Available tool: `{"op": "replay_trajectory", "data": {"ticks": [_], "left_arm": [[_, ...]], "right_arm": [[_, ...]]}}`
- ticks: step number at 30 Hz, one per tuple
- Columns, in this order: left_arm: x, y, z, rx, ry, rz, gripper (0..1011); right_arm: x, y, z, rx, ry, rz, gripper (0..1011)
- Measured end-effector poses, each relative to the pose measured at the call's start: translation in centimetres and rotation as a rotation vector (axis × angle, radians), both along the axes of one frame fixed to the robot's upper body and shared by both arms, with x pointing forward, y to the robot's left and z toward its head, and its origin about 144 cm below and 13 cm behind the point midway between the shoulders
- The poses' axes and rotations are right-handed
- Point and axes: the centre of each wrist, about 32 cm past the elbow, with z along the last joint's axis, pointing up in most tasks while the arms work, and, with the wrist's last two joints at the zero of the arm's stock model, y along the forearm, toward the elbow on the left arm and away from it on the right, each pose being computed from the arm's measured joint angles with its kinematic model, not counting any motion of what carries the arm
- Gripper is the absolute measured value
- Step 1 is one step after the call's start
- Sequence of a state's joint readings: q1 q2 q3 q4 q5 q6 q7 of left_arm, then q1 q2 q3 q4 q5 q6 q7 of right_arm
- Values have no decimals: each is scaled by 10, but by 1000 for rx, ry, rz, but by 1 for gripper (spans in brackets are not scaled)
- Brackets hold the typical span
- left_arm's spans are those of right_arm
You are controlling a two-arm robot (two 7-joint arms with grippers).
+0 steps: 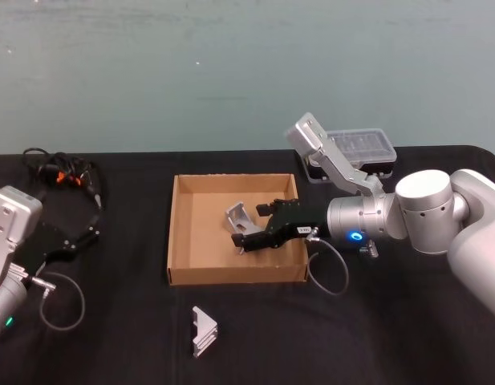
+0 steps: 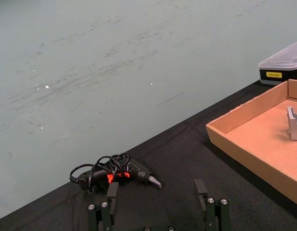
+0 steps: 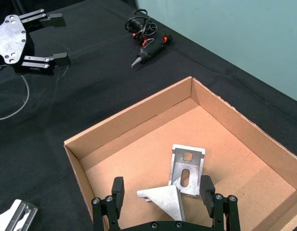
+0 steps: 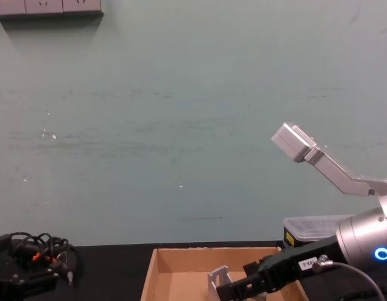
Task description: Use one hand to pick up the angle iron from the table and place it into the box.
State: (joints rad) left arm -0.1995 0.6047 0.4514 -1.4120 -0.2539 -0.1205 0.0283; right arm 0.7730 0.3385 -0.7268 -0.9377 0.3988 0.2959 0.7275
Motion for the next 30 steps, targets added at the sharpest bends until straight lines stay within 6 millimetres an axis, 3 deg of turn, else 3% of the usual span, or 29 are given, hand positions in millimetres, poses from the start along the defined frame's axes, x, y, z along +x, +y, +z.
{"op": "replay_trajectory", "data": {"ticks": [8, 17, 30], "left_arm": [[0, 0, 0, 0, 0, 0, 1000], [0, 0, 0, 0, 0, 0, 1000], [0, 0, 0, 0, 0, 0, 1000]], "right_arm": [[-4, -3, -1, 18, -18, -3, 1003], [-26, -16, 2, 148, -105, 29, 1003], [-61, -10, -1, 200, -49, 347, 1003]]}}
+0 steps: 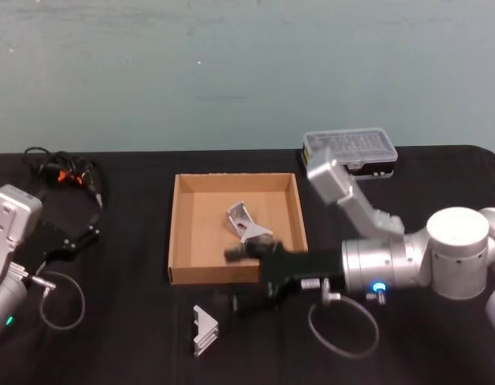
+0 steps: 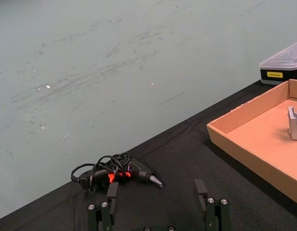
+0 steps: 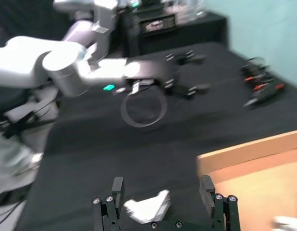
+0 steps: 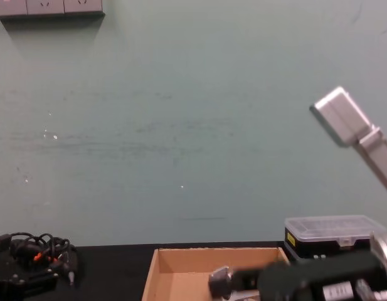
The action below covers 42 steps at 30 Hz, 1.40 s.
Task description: Use one hand to pick up the angle iron from the table and place it into the box.
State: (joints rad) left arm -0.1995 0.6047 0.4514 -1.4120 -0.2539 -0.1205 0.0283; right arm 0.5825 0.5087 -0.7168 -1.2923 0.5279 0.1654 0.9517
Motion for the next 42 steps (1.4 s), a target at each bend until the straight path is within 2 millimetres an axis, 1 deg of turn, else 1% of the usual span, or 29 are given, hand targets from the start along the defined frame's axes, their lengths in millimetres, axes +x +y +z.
{"op": "replay_trajectory", "data": {"ticks": [4, 8, 18, 25, 33, 42], "left_arm": [[0, 0, 0, 0, 0, 0, 1000], [0, 0, 0, 0, 0, 0, 1000], [0, 0, 0, 0, 0, 0, 1000], [0, 0, 0, 0, 0, 0, 1000], [0, 0, 0, 0, 0, 0, 1000], [0, 0, 0, 0, 0, 0, 1000]], "right_arm": [[-10, 6, -10, -34, 39, 63, 1003], [-15, 10, -19, -63, 62, 88, 1003], [-25, 19, -38, -64, 65, 84, 1003], [-33, 26, -45, -44, 22, 57, 1003], [-39, 28, -50, -25, -25, -7, 1003], [-43, 33, -55, -33, -33, -43, 1003]]}}
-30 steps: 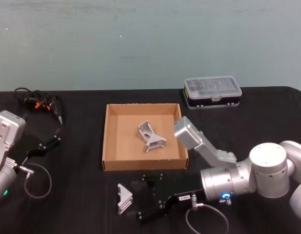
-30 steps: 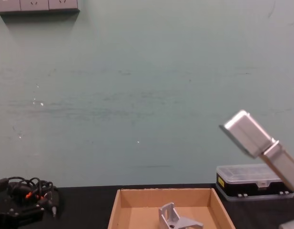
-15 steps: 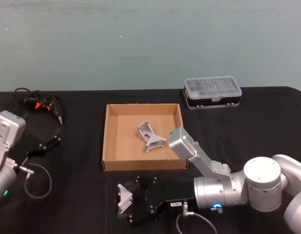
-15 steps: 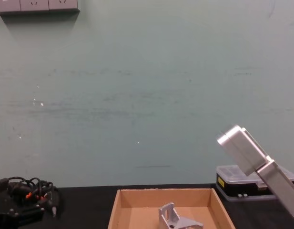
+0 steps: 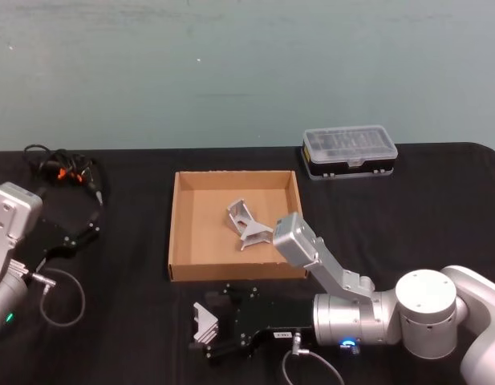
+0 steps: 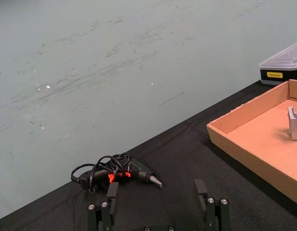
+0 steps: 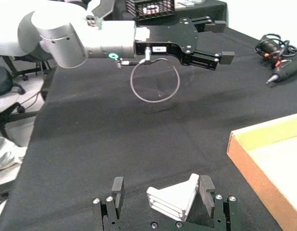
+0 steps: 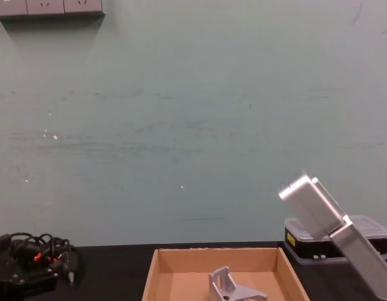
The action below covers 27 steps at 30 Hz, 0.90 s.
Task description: Use one hand to pick up the angle iron from the table and place it into the box.
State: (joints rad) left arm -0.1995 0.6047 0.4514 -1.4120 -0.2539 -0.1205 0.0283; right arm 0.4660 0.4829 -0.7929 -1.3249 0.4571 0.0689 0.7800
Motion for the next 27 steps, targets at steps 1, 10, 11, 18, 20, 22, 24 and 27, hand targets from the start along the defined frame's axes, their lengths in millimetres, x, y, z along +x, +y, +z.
{"op": "replay_trajectory", "data": {"ticks": [1, 10, 11, 18, 20, 22, 24, 27], "left_arm": [[0, 0, 0, 0, 0, 0, 1000], [0, 0, 0, 0, 0, 0, 1000], [0, 0, 0, 0, 0, 0, 1000], [0, 0, 0, 0, 0, 0, 1000], [0, 0, 0, 0, 0, 0, 1000], [0, 0, 0, 0, 0, 0, 1000], [0, 0, 0, 0, 0, 0, 1000], [0, 0, 0, 0, 0, 0, 1000]], "right_arm": [[0, 0, -1, -1, 1, -5, 1003], [0, 2, -8, -25, 39, -76, 1003], [0, 2, -8, -25, 39, -76, 1003], [0, 5, -9, -35, 54, -67, 1003], [0, 5, -9, -36, 56, -61, 1003], [1, 6, -9, -39, 56, -59, 1003], [1, 6, -9, -40, 57, -58, 1003], [2, 7, -10, -43, 58, -58, 1003]]}}
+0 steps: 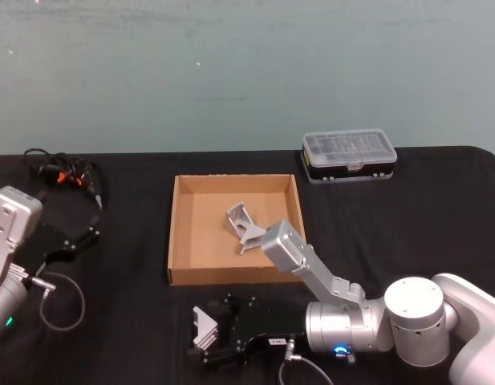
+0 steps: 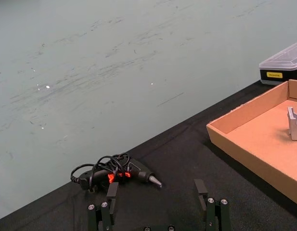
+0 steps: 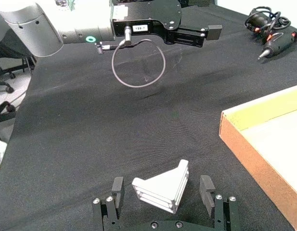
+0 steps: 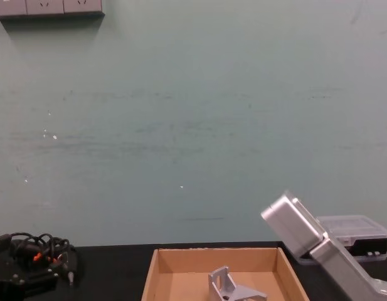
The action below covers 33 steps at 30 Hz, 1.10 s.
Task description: Use one hand to pick up the angle iron from the table and place it into the box.
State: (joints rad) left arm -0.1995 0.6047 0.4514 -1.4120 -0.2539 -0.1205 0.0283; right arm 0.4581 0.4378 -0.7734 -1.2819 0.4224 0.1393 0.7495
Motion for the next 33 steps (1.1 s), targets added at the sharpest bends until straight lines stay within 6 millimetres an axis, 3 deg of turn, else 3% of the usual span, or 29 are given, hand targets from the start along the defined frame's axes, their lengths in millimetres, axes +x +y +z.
{"op": "replay_trajectory", "data": {"ticks": [27, 33], "left_arm": [[0, 0, 0, 0, 0, 0, 1000], [0, 0, 0, 0, 0, 0, 1000]], "right_arm": [[6, 10, -3, -21, 14, 26, 1000], [6, 9, -3, -20, 14, 26, 873]]}}
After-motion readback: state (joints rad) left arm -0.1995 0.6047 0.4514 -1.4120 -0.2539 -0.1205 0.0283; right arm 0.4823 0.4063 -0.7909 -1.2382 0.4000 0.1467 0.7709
